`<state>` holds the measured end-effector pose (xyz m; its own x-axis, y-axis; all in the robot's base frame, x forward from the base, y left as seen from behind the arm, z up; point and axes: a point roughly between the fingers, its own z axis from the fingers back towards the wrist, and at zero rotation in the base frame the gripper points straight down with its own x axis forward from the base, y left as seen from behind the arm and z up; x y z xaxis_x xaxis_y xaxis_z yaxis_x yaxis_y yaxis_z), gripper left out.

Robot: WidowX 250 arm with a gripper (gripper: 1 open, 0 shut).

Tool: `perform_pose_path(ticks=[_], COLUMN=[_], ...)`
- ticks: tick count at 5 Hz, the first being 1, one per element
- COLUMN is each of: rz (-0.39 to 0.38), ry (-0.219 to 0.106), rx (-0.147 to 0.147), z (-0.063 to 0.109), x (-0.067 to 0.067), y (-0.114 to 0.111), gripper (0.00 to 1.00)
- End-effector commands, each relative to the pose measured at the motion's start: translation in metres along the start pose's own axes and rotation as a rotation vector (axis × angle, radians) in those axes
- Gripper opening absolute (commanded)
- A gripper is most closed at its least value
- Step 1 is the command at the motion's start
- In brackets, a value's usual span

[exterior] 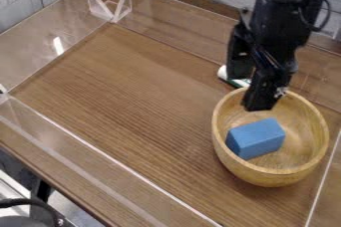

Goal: Remove the blue block from inside the brown bowl and put it on the table

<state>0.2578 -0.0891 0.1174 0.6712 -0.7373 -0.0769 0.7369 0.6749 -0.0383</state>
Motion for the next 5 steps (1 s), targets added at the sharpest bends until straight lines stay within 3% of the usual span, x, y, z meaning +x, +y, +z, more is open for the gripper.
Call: perform_pose_path(ticks=[1,5], rz=[-0.078,-0.123], ry=[-0.047,-0.074], rx=[0.031,0.048], z=[0.006,-0.027], x=[0.008,0.021], y=[-0.001,-0.002], gripper=[1.0,1.0])
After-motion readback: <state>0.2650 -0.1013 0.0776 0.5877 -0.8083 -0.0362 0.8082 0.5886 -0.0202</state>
